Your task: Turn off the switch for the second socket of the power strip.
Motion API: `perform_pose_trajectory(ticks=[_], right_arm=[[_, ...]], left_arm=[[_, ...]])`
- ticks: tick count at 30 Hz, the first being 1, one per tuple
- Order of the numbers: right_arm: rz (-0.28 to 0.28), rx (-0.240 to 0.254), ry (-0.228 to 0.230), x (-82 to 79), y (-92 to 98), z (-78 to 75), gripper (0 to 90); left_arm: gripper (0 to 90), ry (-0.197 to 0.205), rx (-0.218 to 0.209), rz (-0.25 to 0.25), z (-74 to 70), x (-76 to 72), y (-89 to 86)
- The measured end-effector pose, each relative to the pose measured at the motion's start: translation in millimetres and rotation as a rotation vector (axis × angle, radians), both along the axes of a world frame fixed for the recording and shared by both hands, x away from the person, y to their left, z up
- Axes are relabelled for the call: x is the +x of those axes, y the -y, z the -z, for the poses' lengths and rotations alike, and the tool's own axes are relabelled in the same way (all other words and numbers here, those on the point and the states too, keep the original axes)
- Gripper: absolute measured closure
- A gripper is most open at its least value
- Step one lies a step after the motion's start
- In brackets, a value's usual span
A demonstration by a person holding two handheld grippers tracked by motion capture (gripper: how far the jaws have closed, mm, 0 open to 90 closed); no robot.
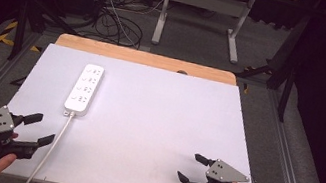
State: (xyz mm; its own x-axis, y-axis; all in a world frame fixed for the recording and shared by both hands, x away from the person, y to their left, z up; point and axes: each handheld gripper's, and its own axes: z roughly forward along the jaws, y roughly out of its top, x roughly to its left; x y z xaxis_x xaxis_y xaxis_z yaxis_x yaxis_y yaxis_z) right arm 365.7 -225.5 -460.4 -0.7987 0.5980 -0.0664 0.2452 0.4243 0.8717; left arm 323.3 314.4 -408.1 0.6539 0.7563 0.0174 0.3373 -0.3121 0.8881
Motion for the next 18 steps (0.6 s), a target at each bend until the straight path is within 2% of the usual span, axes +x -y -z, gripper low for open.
perform_pose_trajectory(ticks=[4,7,11,18], right_arm=[[0.001,-0.001,0.000,0.0,-0.1,0.0,21.4],[0.002,-0.002,0.002,-0.3,-0.2,-0.1,21.6],[0.002,-0.002,0.002,-0.7,-0.2,0.0,21.8],[0.003,0.001,0.004,-1.0,0.3,-0.2,22.1]], left_arm=[[27.7,0.008,0.032,-0.004,-5.8,3.9,0.5],[28.2,-0.003,0.031,0.002,-9.9,7.0,1.1],[30.0,0.015,0.049,0.002,-14.9,9.1,3.0],[33.2,0.022,0.072,-0.003,-21.1,14.4,7.7]])
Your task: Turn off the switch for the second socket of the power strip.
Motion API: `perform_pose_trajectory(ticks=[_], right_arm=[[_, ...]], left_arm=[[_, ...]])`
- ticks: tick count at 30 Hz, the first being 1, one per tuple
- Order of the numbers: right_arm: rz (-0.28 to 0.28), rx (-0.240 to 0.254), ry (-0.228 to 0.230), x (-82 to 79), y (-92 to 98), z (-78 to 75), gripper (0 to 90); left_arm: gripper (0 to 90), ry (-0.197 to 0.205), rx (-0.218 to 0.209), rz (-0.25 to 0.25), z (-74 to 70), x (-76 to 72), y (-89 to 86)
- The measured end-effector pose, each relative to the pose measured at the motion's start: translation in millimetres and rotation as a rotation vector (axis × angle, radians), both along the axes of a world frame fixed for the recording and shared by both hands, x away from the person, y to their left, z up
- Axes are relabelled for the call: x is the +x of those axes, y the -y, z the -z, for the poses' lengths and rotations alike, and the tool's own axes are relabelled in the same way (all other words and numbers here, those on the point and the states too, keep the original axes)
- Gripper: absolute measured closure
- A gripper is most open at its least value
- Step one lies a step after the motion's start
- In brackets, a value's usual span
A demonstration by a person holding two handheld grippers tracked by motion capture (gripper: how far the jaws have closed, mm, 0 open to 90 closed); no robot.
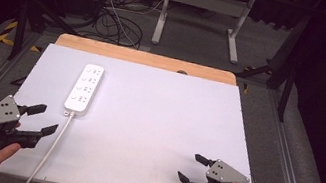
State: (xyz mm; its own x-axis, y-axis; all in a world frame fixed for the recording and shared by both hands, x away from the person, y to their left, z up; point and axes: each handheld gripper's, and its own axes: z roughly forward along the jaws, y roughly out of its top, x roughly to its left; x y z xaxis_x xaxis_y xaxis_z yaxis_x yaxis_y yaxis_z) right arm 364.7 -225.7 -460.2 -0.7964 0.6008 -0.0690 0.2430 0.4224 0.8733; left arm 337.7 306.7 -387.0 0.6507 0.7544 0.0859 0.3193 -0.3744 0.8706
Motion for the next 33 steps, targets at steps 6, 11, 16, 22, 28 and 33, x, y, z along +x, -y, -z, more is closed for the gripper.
perform_pose_trajectory(ticks=[6,11,16,22,28,33], right_arm=[[0.000,-0.001,-0.003,0.1,0.1,0.2,22.4],[-0.001,0.002,-0.003,-0.5,-0.2,-0.1,22.6],[0.001,0.002,-0.003,-0.6,0.1,-0.1,22.7],[0.005,0.007,-0.005,-0.6,0.2,-0.2,22.9],[0.003,0.013,-0.010,0.1,1.2,-0.2,23.1],[0.006,0.013,-0.008,-0.2,1.5,-0.4,23.3]], left_arm=[[51.8,-0.026,0.041,-0.028,1.3,4.7,1.7],[70.9,-0.045,0.065,-0.068,-2.0,9.8,1.0],[89.4,-0.092,0.006,-0.015,-6.5,20.4,-2.7],[89.6,-0.106,0.014,0.003,-11.3,33.3,-1.0],[89.6,-0.136,-0.013,0.001,-15.0,48.8,0.4],[89.6,-0.145,-0.021,-0.020,-15.8,61.9,-0.7]])
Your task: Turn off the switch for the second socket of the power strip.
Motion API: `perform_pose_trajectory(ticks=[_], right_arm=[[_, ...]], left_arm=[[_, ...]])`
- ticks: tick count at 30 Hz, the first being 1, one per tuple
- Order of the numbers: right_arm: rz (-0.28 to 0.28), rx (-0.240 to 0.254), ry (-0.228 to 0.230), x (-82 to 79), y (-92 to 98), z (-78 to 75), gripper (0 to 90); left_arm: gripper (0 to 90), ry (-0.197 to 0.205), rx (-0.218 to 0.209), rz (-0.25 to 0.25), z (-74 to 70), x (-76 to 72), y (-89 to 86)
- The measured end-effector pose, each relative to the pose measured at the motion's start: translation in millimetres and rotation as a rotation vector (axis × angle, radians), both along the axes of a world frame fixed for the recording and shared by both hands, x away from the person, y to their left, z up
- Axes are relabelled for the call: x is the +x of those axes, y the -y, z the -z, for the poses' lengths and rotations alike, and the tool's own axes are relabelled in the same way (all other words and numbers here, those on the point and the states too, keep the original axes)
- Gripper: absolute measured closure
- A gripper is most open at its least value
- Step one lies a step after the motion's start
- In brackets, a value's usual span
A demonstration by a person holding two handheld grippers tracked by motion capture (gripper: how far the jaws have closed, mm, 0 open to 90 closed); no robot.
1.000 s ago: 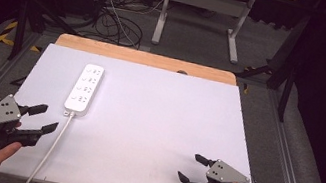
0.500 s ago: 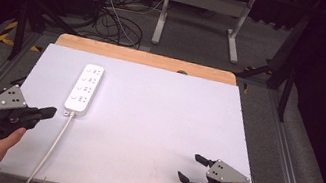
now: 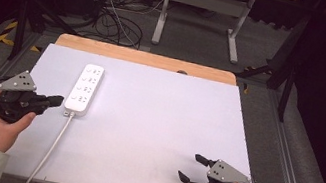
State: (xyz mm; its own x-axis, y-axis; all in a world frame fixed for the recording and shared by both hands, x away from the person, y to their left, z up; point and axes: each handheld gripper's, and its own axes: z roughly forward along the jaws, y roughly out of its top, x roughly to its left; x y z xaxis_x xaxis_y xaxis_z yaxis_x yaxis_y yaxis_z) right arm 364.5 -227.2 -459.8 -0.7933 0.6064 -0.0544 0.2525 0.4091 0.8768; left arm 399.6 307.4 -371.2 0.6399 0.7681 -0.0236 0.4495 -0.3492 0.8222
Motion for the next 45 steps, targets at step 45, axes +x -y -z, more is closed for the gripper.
perform_pose_trajectory(ticks=[45], right_arm=[[-0.009,0.005,-0.003,0.4,2.1,1.5,24.1]], left_arm=[[89.6,0.034,-0.042,-0.123,60.2,96.9,4.7]])
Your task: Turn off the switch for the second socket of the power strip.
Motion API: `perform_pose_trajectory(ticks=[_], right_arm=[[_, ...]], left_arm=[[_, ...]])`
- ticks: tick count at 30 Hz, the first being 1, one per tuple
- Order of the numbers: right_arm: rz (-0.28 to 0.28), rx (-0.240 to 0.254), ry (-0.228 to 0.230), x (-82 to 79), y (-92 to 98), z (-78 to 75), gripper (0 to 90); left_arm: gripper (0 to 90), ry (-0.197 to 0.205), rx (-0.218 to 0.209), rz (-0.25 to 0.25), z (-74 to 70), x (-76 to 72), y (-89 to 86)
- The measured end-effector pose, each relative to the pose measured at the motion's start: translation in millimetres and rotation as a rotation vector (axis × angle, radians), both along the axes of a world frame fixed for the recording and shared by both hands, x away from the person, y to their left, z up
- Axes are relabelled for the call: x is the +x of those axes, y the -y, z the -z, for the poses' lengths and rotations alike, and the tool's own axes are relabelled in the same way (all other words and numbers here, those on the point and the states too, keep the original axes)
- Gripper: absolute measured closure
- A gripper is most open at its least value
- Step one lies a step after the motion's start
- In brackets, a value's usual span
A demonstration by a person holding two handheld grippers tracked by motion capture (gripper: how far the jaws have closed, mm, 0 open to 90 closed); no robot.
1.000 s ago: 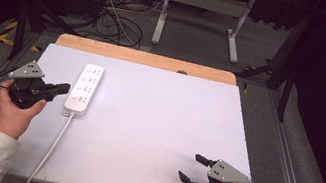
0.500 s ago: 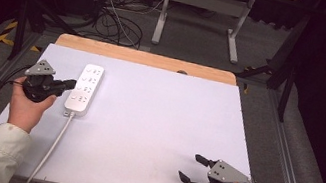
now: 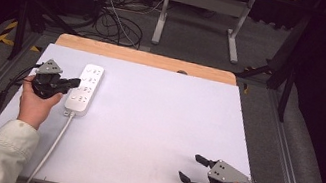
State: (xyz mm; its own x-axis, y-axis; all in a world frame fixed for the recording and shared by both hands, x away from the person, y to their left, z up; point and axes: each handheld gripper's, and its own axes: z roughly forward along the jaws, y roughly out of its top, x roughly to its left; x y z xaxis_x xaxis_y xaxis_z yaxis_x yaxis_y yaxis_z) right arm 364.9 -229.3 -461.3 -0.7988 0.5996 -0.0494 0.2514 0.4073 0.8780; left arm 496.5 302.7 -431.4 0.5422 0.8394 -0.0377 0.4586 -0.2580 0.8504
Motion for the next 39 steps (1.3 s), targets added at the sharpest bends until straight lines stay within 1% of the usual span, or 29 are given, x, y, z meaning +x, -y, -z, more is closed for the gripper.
perform_pose_trajectory(ticks=[3,6,7,11,12,15,17,20,21,24,29,32,36,39], right_arm=[[0.000,-0.002,0.000,0.0,0.0,0.0,24.1],[-0.003,-0.002,0.001,0.1,0.1,0.3,24.3],[-0.003,0.000,-0.001,0.2,0.1,0.4,24.3],[-0.004,-0.003,-0.002,0.2,0.0,0.6,24.3],[-0.004,-0.003,-0.002,0.2,0.0,0.6,24.3],[-0.005,-0.001,-0.002,0.2,0.6,0.7,24.5],[-0.005,0.000,-0.005,0.4,0.6,1.0,24.5],[-0.006,0.000,-0.006,0.4,0.6,1.1,24.5],[-0.006,0.000,-0.006,0.5,0.7,1.1,24.5],[-0.006,0.000,-0.006,0.6,0.6,1.2,24.5],[-0.007,0.000,-0.007,0.5,0.7,1.4,24.5],[-0.006,-0.003,-0.006,0.7,1.0,1.5,24.5],[-0.009,-0.003,-0.009,0.6,0.3,1.6,24.5],[-0.009,-0.002,-0.010,0.6,0.2,1.6,24.5]], left_arm=[[89.5,-0.002,0.003,-0.010,4.0,4.6,-0.3],[89.6,-0.019,0.000,-0.020,8.2,8.7,-1.1],[89.6,-0.026,0.009,-0.027,11.2,11.3,-0.4],[89.6,-0.029,0.018,-0.039,14.7,15.0,0.3],[89.6,-0.034,0.015,-0.046,15.8,16.0,0.3],[89.6,-0.056,0.024,-0.074,18.7,18.8,-1.8],[89.6,-0.065,0.027,-0.079,20.5,20.6,-2.7],[89.6,-0.073,0.018,-0.084,22.8,22.7,-2.0],[89.6,-0.070,0.023,-0.087,23.4,23.7,-2.2],[89.6,-0.080,0.020,-0.093,26.2,26.3,-1.6],[89.6,-0.093,0.033,-0.106,29.7,29.3,-2.5],[89.6,-0.095,0.029,-0.109,30.0,29.6,-2.0],[89.6,-0.098,0.038,-0.113,31.6,30.8,-1.8],[89.6,-0.105,0.055,-0.108,34.0,31.8,-1.4]])
